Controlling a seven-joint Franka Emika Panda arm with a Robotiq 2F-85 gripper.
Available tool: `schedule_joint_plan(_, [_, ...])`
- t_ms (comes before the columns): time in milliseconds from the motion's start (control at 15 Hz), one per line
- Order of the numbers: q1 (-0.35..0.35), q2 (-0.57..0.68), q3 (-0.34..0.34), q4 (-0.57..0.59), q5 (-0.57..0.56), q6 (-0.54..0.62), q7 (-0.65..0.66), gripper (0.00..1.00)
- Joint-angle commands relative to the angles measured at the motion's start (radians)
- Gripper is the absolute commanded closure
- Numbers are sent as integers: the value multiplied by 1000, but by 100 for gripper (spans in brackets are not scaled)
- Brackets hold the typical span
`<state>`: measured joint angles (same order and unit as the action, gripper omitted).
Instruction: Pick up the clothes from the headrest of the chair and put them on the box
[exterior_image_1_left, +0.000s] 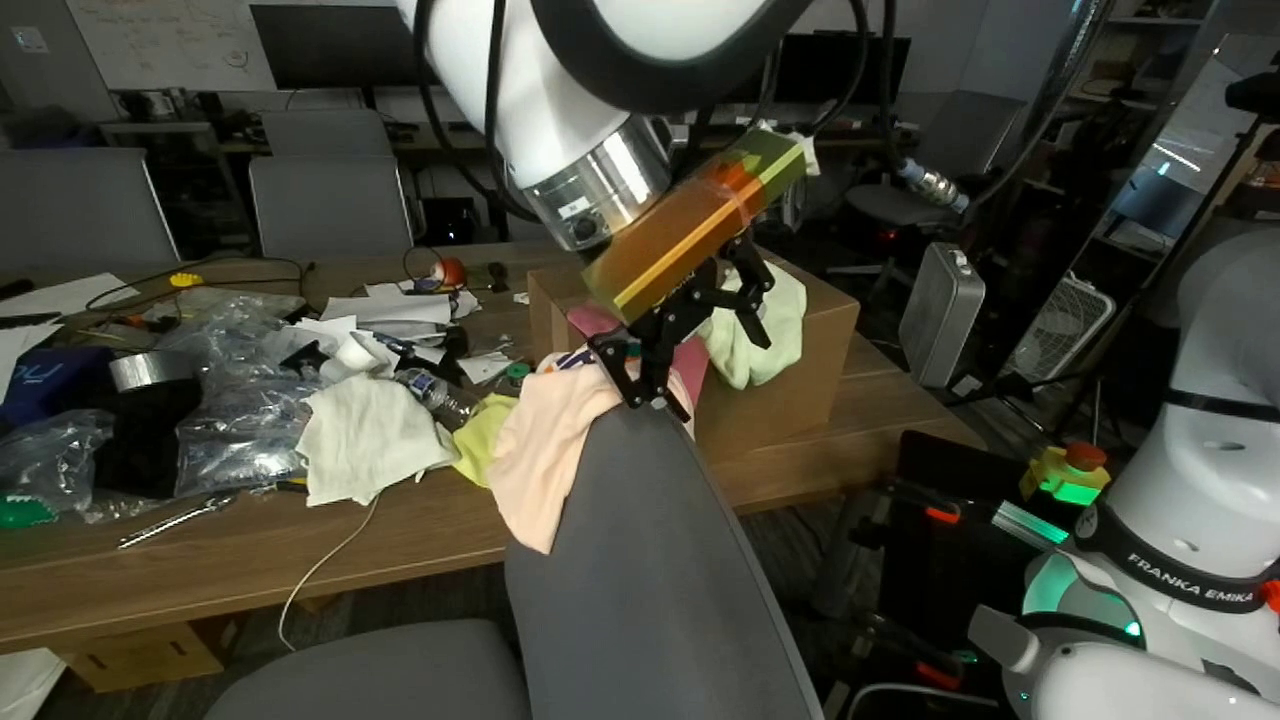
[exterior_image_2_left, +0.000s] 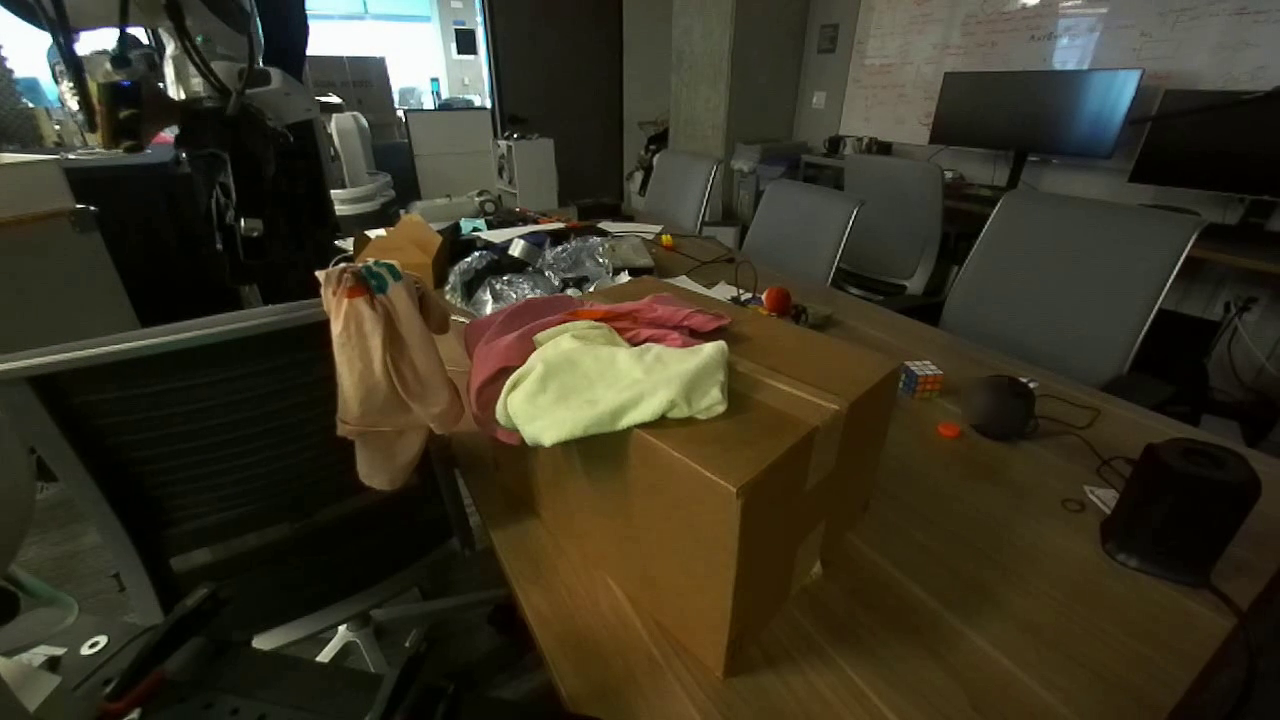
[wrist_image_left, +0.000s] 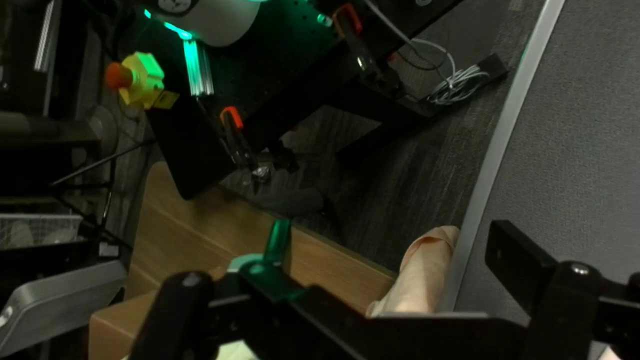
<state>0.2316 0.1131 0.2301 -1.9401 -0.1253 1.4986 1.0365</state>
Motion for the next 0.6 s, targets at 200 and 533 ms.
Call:
schedule_joint_plan(200, [66, 56, 8, 69, -172, -4, -125, 0])
schedule_joint_plan(533, [60, 23, 1, 42, -182, 74, -213, 0])
